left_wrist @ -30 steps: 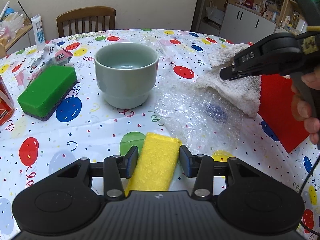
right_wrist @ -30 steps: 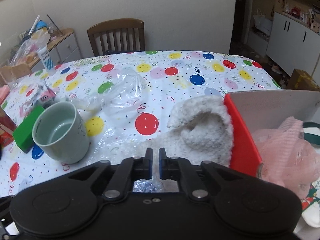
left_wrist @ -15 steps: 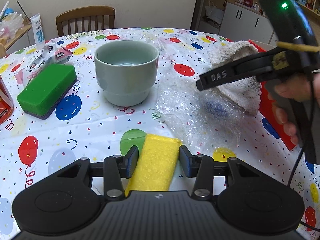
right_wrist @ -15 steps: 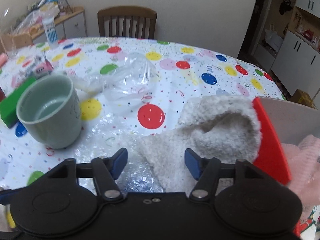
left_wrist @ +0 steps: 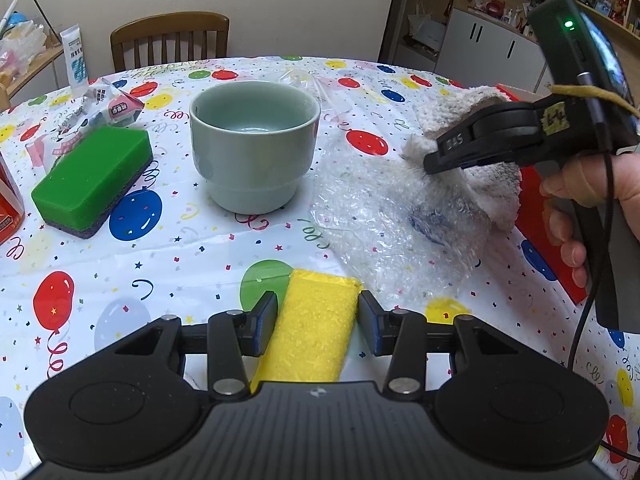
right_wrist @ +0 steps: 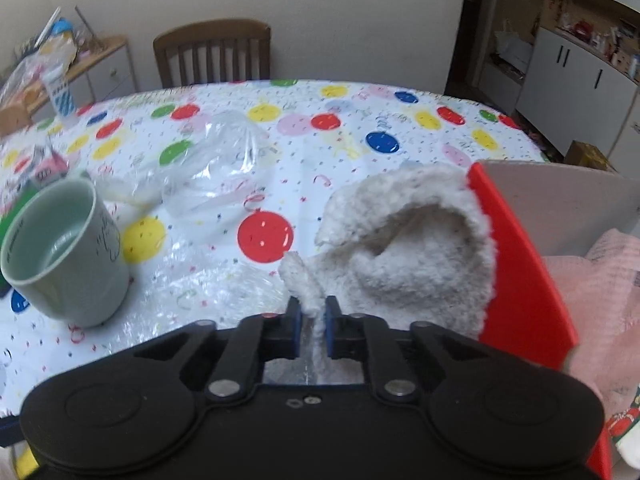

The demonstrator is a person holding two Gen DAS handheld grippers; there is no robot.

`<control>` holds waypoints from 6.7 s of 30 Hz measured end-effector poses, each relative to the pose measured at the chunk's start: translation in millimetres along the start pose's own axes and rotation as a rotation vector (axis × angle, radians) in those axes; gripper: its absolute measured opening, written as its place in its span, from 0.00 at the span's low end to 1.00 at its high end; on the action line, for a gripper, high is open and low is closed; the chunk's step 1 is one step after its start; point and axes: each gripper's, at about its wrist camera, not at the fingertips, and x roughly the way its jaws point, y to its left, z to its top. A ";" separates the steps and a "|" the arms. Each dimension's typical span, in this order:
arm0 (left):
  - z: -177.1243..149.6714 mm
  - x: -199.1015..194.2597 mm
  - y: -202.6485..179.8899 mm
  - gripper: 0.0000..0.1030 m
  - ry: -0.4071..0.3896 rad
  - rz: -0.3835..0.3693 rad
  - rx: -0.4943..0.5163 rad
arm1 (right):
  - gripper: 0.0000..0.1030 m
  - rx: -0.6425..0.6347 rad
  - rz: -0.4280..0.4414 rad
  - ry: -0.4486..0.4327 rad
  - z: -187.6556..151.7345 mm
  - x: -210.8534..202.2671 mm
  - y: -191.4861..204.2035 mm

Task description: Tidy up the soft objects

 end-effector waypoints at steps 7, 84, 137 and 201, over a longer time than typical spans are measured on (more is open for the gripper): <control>1.3 -0.7 2.1 0.41 0.003 0.000 -0.020 | 0.05 0.109 0.058 -0.048 5.3 -21.6 -11.1; 3.3 -60.6 12.4 0.38 -0.037 -0.008 -0.043 | 0.03 0.164 0.196 -0.120 -62.9 -188.0 -52.4; 130.8 -2.2 -263.9 0.37 0.017 -0.236 0.233 | 0.03 0.272 0.130 -0.294 4.7 -200.4 -272.8; 111.6 -52.8 -230.9 0.58 -0.035 -0.297 0.156 | 0.49 0.149 0.201 -0.104 -27.9 -166.7 -257.0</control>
